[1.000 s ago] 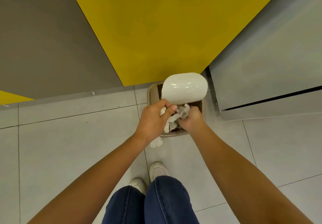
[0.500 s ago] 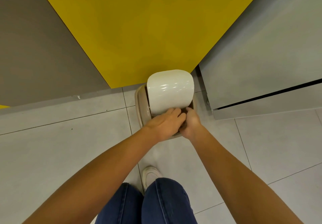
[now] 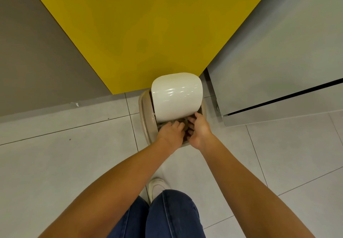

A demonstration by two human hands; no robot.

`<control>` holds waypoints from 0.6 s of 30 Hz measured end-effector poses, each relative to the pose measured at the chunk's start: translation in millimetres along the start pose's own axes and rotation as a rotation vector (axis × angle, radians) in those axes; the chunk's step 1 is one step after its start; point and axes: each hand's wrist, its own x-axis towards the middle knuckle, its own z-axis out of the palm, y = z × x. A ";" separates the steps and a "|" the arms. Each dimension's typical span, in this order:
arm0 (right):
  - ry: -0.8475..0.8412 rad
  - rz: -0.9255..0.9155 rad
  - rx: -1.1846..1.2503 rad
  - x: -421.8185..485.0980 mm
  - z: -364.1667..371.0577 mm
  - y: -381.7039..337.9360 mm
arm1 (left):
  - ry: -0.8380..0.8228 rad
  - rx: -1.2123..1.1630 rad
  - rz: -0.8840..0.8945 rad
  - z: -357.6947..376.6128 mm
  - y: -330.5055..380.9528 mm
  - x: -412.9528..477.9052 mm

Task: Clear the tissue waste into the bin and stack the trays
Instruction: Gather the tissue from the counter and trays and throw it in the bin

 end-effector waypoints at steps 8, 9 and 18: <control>-0.023 -0.032 -0.023 -17.8 3.7 2.1 | 0.191 -0.462 -0.128 -29.9 -14.4 -25.1; -0.028 -0.031 -0.033 -21.4 3.5 1.7 | 0.201 -0.541 -0.157 -33.3 -17.5 -31.1; 0.001 0.014 -0.147 -97.1 10.1 -21.5 | 0.400 -1.068 -0.504 -82.3 -45.8 -108.6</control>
